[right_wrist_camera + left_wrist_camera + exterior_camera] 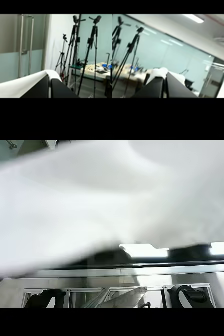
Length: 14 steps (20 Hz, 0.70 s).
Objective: Fold the shirts.
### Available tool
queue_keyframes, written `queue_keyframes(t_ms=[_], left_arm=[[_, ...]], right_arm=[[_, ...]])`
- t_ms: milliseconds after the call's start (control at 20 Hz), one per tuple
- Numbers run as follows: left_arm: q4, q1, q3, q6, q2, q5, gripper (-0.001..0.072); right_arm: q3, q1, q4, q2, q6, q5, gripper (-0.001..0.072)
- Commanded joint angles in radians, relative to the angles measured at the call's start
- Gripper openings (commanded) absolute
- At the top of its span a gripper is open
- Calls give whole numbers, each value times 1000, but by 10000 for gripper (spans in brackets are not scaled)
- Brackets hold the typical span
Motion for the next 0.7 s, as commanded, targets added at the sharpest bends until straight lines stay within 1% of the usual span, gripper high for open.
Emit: queue_keyframes(t_ms=[0,150,200,300,400,500,600,650], left_arm=[[73,1,-71,-56,-43,149,13],[-3,1,-249,-63,-193,206,13],[-33,-2,-323,-60,-258,210,13],[-24,-23,-468,-59,-397,187,13],[-10,-31,-586,-59,-556,93,13],[-25,-30,-654,-60,-757,-29,13],[-33,-30,-648,-62,-970,-102,13],[-51,-29,-608,-61,-1059,-103,13]], right_arm=[[-2,0,-19,-57,60,-111,20],[-71,2,66,-209,70,-236,19],[-134,6,76,-270,70,-245,19],[-262,20,72,-365,69,-233,19],[-405,39,73,-486,52,-191,20],[-530,66,76,-633,39,-87,20],[-563,88,111,-785,37,-9,20],[-554,89,166,-855,12,21,20]])
